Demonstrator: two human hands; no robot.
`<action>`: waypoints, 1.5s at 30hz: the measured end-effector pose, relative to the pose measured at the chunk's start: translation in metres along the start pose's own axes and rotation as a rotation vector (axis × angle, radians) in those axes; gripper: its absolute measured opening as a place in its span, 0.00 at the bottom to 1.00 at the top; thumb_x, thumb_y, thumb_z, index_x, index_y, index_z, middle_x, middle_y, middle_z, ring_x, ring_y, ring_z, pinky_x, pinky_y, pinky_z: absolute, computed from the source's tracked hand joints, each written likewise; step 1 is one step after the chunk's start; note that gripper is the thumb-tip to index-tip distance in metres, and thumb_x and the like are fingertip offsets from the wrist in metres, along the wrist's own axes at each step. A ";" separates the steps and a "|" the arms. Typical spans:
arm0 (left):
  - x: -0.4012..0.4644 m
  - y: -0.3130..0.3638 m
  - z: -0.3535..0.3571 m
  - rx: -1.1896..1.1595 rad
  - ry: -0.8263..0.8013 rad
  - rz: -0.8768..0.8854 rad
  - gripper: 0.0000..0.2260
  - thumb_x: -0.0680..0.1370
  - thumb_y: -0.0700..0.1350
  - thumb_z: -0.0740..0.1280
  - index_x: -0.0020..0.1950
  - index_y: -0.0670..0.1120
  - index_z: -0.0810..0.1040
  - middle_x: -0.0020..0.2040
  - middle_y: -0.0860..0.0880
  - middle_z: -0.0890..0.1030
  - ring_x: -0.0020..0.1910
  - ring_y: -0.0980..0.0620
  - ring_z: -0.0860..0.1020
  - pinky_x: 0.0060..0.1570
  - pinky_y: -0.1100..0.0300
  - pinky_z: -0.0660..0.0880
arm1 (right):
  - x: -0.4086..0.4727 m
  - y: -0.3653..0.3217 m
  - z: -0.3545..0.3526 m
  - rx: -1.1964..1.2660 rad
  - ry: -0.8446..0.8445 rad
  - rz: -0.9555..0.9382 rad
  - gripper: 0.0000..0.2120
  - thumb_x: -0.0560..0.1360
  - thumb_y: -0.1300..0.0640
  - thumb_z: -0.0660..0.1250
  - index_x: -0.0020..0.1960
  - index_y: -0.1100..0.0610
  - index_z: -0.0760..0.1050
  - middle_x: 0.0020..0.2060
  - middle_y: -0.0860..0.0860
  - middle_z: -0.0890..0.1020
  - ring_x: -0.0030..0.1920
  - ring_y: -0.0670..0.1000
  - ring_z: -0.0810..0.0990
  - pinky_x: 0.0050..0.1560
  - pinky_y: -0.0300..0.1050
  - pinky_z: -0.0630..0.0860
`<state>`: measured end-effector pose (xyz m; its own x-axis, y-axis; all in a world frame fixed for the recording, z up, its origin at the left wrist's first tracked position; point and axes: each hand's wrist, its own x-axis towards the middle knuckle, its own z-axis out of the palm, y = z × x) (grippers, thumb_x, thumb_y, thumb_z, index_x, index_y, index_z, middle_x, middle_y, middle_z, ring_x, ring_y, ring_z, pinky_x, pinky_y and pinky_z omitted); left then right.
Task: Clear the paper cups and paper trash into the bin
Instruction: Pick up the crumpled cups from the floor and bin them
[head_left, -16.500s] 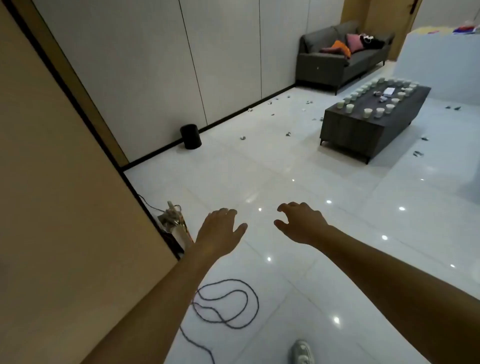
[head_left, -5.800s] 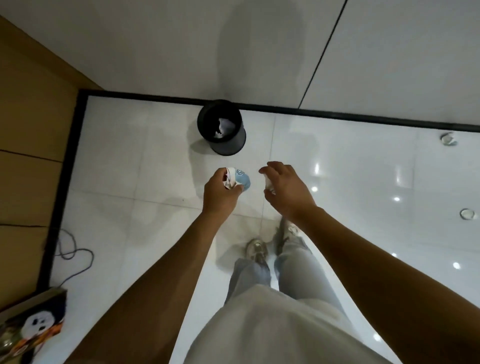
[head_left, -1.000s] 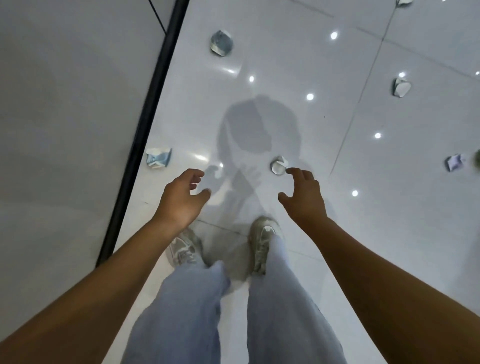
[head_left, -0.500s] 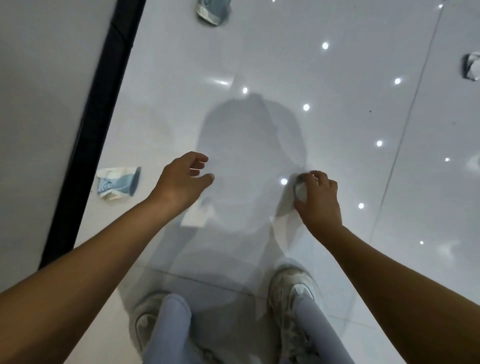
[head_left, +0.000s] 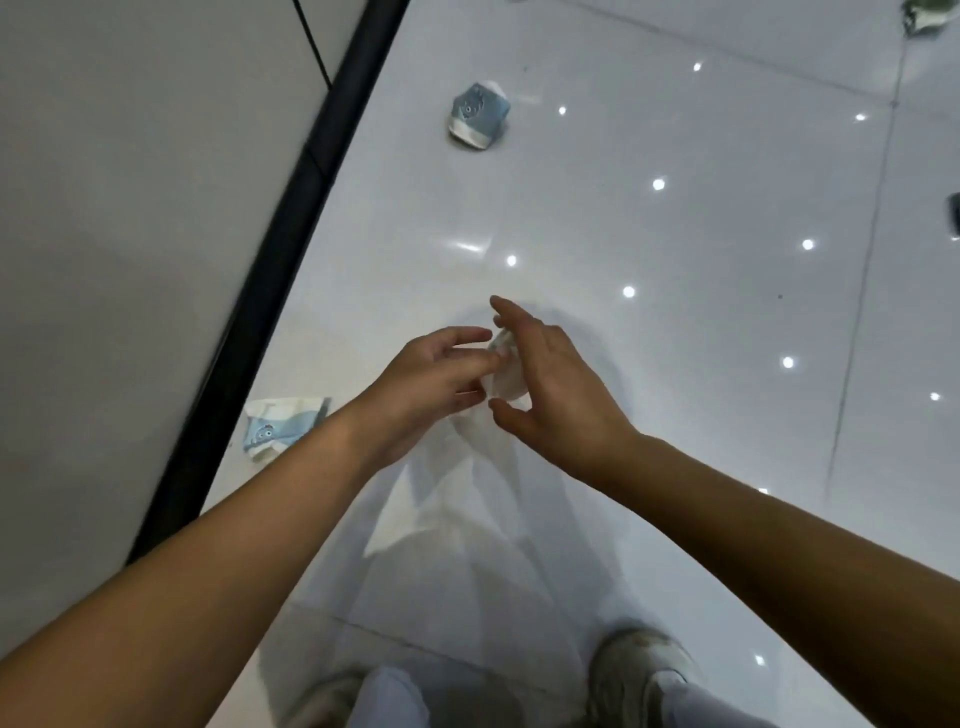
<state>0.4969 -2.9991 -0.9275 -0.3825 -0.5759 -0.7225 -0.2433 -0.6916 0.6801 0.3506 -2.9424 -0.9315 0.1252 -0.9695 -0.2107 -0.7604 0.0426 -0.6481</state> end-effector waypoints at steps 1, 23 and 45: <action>-0.002 0.001 -0.006 -0.029 0.002 0.014 0.21 0.75 0.44 0.71 0.66 0.46 0.72 0.57 0.46 0.82 0.53 0.50 0.82 0.60 0.53 0.76 | 0.006 -0.004 0.000 -0.002 -0.009 -0.024 0.40 0.73 0.57 0.71 0.77 0.54 0.52 0.69 0.52 0.70 0.66 0.51 0.67 0.58 0.40 0.69; -0.091 -0.063 -0.123 -0.031 0.745 0.076 0.16 0.74 0.32 0.68 0.58 0.49 0.75 0.52 0.46 0.80 0.47 0.47 0.79 0.51 0.51 0.77 | 0.067 -0.069 0.089 -0.149 -0.366 -0.255 0.36 0.74 0.54 0.70 0.76 0.54 0.55 0.74 0.54 0.59 0.71 0.56 0.62 0.63 0.53 0.73; -0.113 -0.076 -0.136 0.172 0.661 -0.067 0.14 0.75 0.32 0.68 0.55 0.47 0.75 0.46 0.48 0.76 0.44 0.48 0.76 0.56 0.48 0.77 | 0.067 -0.087 0.115 -0.357 -0.342 -0.247 0.23 0.75 0.58 0.64 0.69 0.54 0.65 0.63 0.54 0.74 0.60 0.57 0.70 0.55 0.51 0.72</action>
<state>0.6801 -2.9409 -0.9144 0.2490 -0.7174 -0.6506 -0.4064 -0.6872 0.6022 0.4983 -2.9836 -0.9733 0.4820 -0.8038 -0.3486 -0.8437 -0.3185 -0.4321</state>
